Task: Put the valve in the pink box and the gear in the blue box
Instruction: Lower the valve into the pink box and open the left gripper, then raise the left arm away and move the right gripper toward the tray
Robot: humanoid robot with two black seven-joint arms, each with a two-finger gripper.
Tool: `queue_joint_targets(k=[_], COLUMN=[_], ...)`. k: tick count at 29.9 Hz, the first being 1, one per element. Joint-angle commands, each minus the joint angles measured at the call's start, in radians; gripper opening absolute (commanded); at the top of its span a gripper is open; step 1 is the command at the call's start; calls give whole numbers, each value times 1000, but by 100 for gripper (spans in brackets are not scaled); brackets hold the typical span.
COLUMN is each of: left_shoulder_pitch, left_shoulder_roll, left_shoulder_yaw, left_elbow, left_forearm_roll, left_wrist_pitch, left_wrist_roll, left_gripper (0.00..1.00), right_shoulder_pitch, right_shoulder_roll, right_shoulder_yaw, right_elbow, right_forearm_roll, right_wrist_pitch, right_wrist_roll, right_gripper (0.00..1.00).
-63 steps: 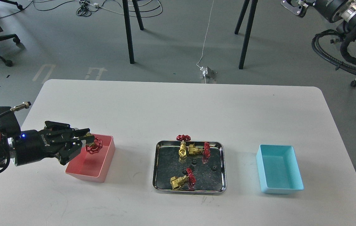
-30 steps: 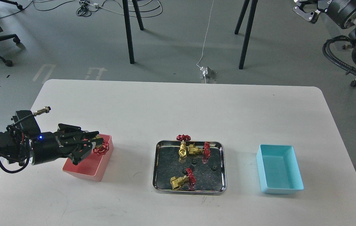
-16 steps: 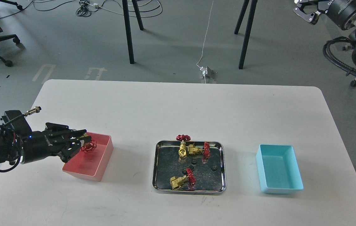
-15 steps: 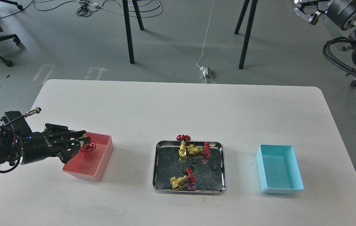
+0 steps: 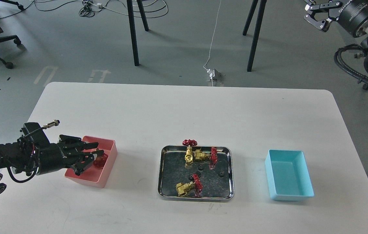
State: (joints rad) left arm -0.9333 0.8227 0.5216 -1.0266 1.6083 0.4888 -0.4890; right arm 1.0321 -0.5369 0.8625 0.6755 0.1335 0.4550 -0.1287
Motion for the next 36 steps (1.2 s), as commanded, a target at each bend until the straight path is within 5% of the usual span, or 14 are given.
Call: queue_joint_targets(k=[1, 6, 10, 16, 23, 30, 36], left_shoulder_pitch=[-1, -7, -10, -2, -1, -1, -10], left_shoulder_roll=[16, 172, 225, 129, 40, -189, -300], left_shoulder_yaw=[-63, -270, -516, -799, -1003, -1023, -1026], left_elbow=[-19, -260, -430, -446, -414, -296, -245], left_forearm_roll=[-4, -92, -340, -837, -1302, -1378, -1377], left_wrist_pitch=[0, -15, -174, -418, -697, -717, -716], left_wrist_roll=[0, 0, 0, 0, 0, 0, 0], left_gripper=[77, 79, 80, 81, 83, 87, 88], right_shoulder_pitch=[0, 0, 16, 55, 175, 235, 345], right_shoulder_roll=[-6, -12, -52, -77, -193, -226, -171], right_shoulder_yaw=[-2, -19, -95, -242, -558, -893, -1140], right_elbow=[1, 10, 68, 212, 568, 820, 889], right_forearm_roll=[0, -18, -180, -627, -1000, -1221, -1451], right_wrist_pitch=[1, 13, 34, 34, 34, 34, 34], right_wrist_roll=[0, 0, 3, 9, 8, 6, 8], right_gripper=[100, 100, 100, 100, 100, 100, 99])
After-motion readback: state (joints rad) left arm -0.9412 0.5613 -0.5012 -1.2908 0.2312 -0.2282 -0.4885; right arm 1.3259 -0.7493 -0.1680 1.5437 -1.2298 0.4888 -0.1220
